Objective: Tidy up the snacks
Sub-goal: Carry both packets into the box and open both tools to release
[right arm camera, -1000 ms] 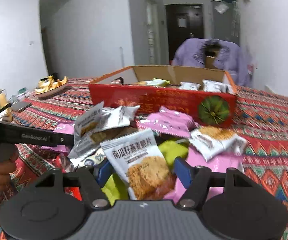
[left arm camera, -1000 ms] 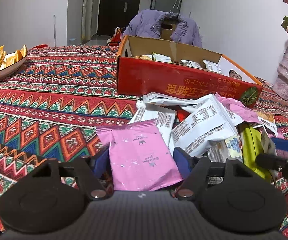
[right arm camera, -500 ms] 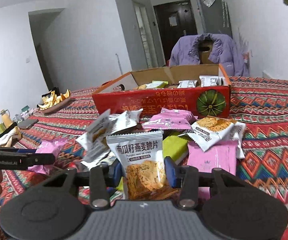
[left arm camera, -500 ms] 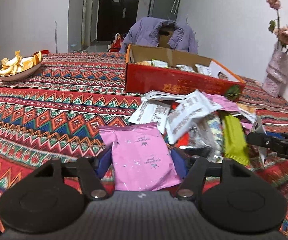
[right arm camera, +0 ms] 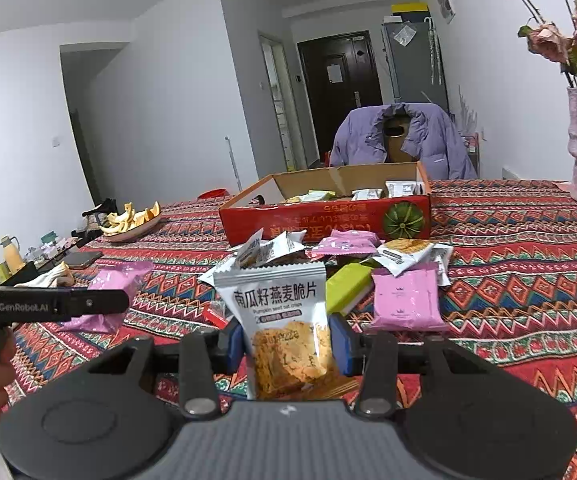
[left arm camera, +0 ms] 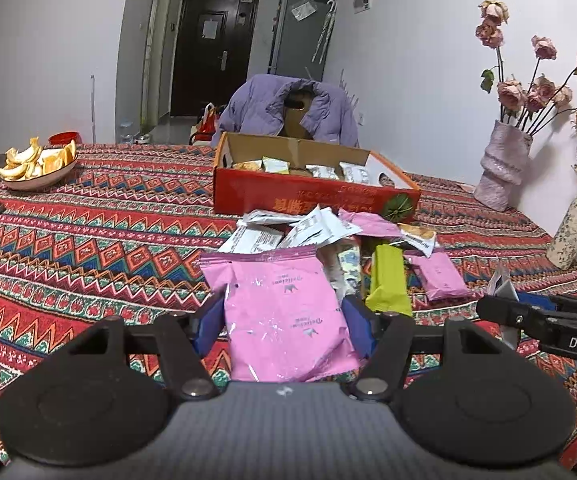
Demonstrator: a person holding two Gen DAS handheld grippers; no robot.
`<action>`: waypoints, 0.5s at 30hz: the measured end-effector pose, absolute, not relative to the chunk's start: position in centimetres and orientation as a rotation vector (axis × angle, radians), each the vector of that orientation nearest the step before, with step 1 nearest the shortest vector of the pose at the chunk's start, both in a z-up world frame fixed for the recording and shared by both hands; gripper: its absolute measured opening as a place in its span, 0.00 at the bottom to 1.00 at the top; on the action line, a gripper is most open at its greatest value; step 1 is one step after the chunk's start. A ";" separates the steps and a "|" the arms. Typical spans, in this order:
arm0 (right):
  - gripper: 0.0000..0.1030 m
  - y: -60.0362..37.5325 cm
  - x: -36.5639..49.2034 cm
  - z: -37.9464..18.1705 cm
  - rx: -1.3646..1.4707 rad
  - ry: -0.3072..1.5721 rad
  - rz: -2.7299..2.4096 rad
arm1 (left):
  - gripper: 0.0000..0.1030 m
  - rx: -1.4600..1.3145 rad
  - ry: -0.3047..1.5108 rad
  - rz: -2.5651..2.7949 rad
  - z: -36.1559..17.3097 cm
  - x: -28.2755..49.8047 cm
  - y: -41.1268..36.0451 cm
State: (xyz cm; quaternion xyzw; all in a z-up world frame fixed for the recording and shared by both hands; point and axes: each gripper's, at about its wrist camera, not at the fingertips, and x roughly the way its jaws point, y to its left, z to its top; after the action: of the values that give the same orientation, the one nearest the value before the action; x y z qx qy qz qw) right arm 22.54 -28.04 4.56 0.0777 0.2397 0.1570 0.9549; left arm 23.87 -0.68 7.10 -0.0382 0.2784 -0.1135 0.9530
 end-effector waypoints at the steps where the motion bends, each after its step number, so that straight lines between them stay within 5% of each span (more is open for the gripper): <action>1: 0.41 -28.3 22.6 4.6 0.165 0.486 0.315 | 0.63 -0.078 0.563 -0.234 7.3 23.9 -0.6; 8: 0.41 -30.3 27.3 8.6 0.194 0.459 0.300 | 0.63 0.007 0.526 -0.236 12.2 30.6 -0.6; 15: 0.41 -32.2 41.3 12.6 0.236 0.481 0.314 | 0.63 0.081 0.588 -0.178 13.8 45.8 -2.8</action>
State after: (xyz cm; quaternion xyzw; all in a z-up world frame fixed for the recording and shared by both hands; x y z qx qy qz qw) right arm 41.33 -32.24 12.61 0.1161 0.2365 0.1544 0.9522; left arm 45.81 -2.78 13.77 0.0397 0.2891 -0.0874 0.9525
